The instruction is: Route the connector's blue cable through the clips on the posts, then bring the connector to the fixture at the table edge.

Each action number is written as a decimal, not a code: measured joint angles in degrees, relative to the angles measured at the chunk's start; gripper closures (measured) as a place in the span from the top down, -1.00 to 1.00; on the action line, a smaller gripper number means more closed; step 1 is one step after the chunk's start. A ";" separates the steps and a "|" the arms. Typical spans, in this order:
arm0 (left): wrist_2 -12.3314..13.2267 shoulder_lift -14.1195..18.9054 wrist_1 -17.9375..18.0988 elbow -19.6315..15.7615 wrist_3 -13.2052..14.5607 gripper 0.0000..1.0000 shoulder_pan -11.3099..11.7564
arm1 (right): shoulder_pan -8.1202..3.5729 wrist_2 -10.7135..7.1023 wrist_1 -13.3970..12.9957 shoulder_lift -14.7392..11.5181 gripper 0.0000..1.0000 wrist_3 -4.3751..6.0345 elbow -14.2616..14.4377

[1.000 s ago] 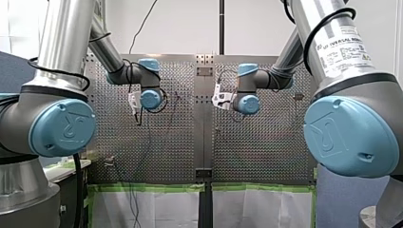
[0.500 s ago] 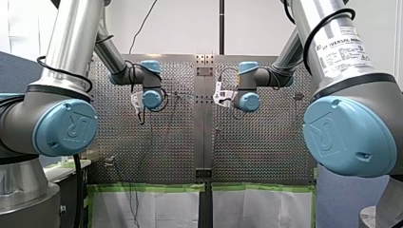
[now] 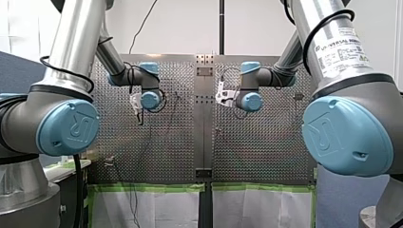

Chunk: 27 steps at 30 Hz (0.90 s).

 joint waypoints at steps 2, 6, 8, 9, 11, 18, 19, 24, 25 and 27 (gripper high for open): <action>0.04 -0.81 0.01 0.59 -0.13 -0.95 0.09 | -0.06 -0.05 0.18 0.02 -1.00 0.04 -0.32; 0.08 -1.62 0.08 1.74 -0.82 -0.95 0.40 | -0.15 -0.08 0.62 0.02 -1.00 0.07 -0.94; 0.12 -1.74 -0.10 2.43 -1.08 -0.95 0.65 | -0.23 -0.08 0.65 0.03 -1.00 0.08 -1.18; 0.16 -1.77 -0.23 2.69 -1.15 -0.95 0.76 | -0.29 -0.09 0.65 0.04 -1.00 0.08 -1.26; 0.37 -1.80 -0.58 3.14 -1.29 -0.95 1.03 | -0.46 -0.13 0.69 0.06 -1.00 0.09 -1.55; 1.52 -1.83 -0.79 3.77 -2.58 -0.95 1.75 | -1.45 -0.26 0.69 0.20 -1.00 0.16 -2.28; 1.71 -1.85 -0.78 3.90 -2.73 -0.95 1.83 | -1.63 -0.32 0.72 0.30 -1.00 0.17 -2.43; 2.48 -2.11 -0.80 4.70 -3.16 -0.95 2.26 | -1.99 -0.82 1.18 1.49 -1.00 0.13 -3.54; 2.56 -2.25 -0.84 4.86 -3.18 -0.95 2.33 | -2.03 -0.89 1.35 1.91 -1.00 0.07 -3.87; 2.73 -2.85 -0.99 5.39 -3.20 -0.95 2.47 | -2.09 -1.03 1.54 2.61 -1.00 -0.01 -4.50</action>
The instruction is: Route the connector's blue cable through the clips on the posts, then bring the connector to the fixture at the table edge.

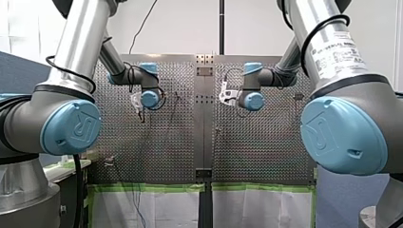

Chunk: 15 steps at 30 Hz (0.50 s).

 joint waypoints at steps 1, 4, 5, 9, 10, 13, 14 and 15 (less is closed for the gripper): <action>0.09 -0.33 -0.12 0.27 -0.01 -0.95 0.06 | -0.03 -0.15 0.11 0.48 -1.00 -0.04 -0.47; 0.35 -1.58 -0.83 1.40 0.05 -0.95 0.14 | -0.07 -0.49 0.44 1.47 -1.00 -0.11 -1.71; 0.39 -2.00 -1.02 1.75 0.08 -0.95 0.15 | -0.08 -0.58 0.57 1.71 -1.00 -0.12 -2.10; 0.44 -3.48 -1.55 3.28 0.14 -0.95 0.28 | -0.09 -1.19 1.08 2.61 -1.00 -0.16 -3.87; 0.45 -3.62 -1.64 3.65 0.14 -0.95 0.33 | -0.09 -1.37 1.30 2.88 -1.00 -0.16 -4.49; 0.47 -3.83 -1.84 4.73 0.15 -0.95 0.51 | -0.07 -1.74 2.10 3.66 -1.00 -0.22 -6.07; 0.47 -3.86 -1.88 4.91 0.15 -0.95 0.57 | -0.07 -1.85 2.36 3.92 -1.00 -0.24 -6.53; 0.48 -3.90 -1.98 5.07 0.16 -0.95 0.63 | -0.08 -1.98 2.62 4.20 -1.00 -0.30 -6.99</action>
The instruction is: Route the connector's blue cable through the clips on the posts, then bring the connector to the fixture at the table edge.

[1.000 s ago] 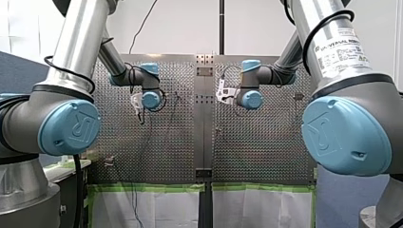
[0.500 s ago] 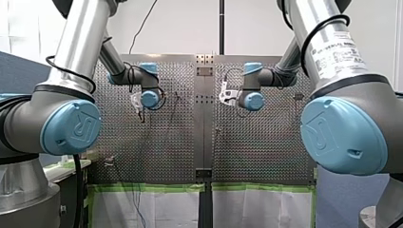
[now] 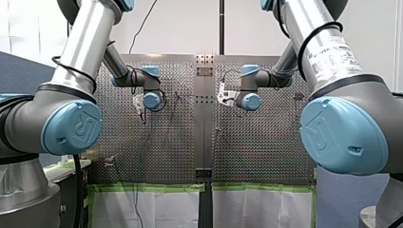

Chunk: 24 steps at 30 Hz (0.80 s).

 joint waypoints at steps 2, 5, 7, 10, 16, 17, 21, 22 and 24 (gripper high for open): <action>0.00 -0.05 -0.28 0.14 0.02 -0.95 0.06 | -0.02 -0.23 0.53 0.65 -1.00 -0.16 -1.09; 0.00 -0.06 -0.52 0.21 0.03 -0.95 0.08 | -0.08 -0.41 0.91 1.52 -1.00 -0.32 -2.27; 0.00 -0.06 -0.60 0.22 0.04 -0.95 0.08 | -0.09 -0.50 1.05 2.12 -1.00 -0.38 -2.86; 0.00 -0.08 -0.69 0.22 0.02 -0.87 0.06 | -0.15 -0.70 1.15 2.78 -1.00 -0.43 -3.56; -0.04 -0.05 -0.98 0.23 0.01 -0.58 -0.05 | -0.34 -1.09 1.30 3.16 -1.00 -0.48 -4.41; -0.03 -0.07 -1.07 0.23 0.04 -0.58 -0.06 | -0.36 -1.18 1.38 3.16 -1.00 -0.48 -4.48; -0.03 -0.04 -1.50 0.22 0.51 -0.20 -0.08 | -0.39 -1.39 1.67 3.20 -1.00 -0.56 -4.56; -0.07 -0.03 -1.70 0.21 0.71 -0.01 -0.08 | -0.39 -1.41 1.75 3.20 -1.00 -0.59 -4.57; -0.08 -0.01 -2.35 0.22 1.19 0.18 -0.06 | -0.40 -1.44 1.99 3.20 -1.00 -0.63 -4.57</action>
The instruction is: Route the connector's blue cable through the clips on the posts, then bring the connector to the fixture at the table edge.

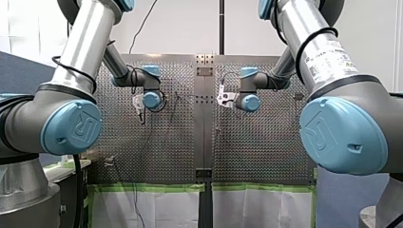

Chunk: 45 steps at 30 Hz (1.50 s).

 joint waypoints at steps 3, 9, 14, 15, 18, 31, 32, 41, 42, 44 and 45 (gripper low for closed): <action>0.09 0.01 -1.26 -0.01 0.54 0.91 0.02 | 0.00 -0.03 0.27 -0.01 -1.00 -0.05 -0.02; -0.41 0.08 -4.03 -0.03 0.84 1.00 0.06 | 0.03 0.01 0.76 -0.02 -1.00 -0.05 -0.02; -2.10 0.62 -6.15 -0.38 0.88 1.00 -0.76 | 0.14 0.01 1.06 -0.02 -1.00 -0.04 -0.02; -2.44 0.84 -6.52 -0.60 0.86 1.00 -0.94 | 0.17 0.00 1.10 -0.02 -1.00 -0.04 -0.02; -3.66 1.87 -7.75 -1.65 0.49 1.00 -1.59 | 0.25 -0.03 1.22 -0.02 -1.00 -0.04 -0.02; -4.79 7.66 -13.48 -7.44 -0.42 1.00 -3.64 | 0.69 0.04 2.01 -0.02 -1.00 -0.07 -0.02; -4.25 8.31 -14.08 -8.08 -0.29 1.00 -3.95 | 0.74 0.04 2.05 -0.02 -1.00 -0.06 -0.02; -2.57 12.31 -17.67 -11.99 0.32 1.00 -6.18 | 0.89 0.05 2.59 -0.02 -1.00 -0.09 -0.02; -2.56 12.51 -17.79 -12.17 0.38 1.00 -6.39 | 0.90 0.05 2.61 -0.02 -1.00 -0.09 -0.02; -2.55 12.79 -17.89 -12.38 0.47 1.00 -6.78 | 0.90 0.04 2.64 -0.02 -1.00 -0.08 -0.01; -2.57 12.96 -17.89 -12.45 0.50 1.00 -7.02 | 0.91 0.04 2.65 -0.02 -1.00 -0.07 -0.02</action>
